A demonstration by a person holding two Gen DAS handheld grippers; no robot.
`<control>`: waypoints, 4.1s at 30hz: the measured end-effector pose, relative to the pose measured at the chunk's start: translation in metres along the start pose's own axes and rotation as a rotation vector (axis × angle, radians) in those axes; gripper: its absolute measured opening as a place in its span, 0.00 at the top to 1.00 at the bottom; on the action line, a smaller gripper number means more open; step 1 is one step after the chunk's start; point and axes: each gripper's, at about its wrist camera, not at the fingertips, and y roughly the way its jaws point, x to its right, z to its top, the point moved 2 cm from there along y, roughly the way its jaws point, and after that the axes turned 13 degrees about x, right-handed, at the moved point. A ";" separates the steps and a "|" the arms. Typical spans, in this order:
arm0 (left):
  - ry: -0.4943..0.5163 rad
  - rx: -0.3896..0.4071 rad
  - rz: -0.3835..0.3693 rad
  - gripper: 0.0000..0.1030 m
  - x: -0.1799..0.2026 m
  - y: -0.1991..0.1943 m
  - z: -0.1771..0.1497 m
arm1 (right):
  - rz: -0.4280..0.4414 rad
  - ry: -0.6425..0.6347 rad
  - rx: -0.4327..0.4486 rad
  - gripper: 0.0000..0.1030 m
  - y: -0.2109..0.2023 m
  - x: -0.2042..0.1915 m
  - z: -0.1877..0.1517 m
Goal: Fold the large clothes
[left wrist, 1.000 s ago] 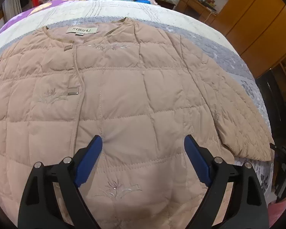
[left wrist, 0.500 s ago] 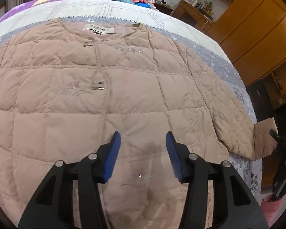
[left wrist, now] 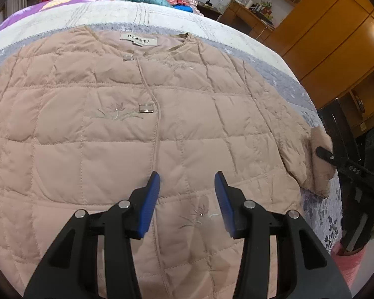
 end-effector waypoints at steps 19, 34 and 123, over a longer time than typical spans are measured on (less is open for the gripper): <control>0.093 -0.098 -0.230 0.51 0.134 0.031 -0.009 | -0.250 0.224 0.141 0.70 -0.068 0.120 -0.002; 0.109 -0.083 -0.211 0.95 0.180 0.055 -0.011 | -0.205 0.264 0.139 0.70 -0.064 0.136 -0.004; -0.164 0.305 0.303 0.37 -0.171 -0.180 -0.025 | 0.182 -0.128 0.051 0.50 -0.024 -0.087 -0.021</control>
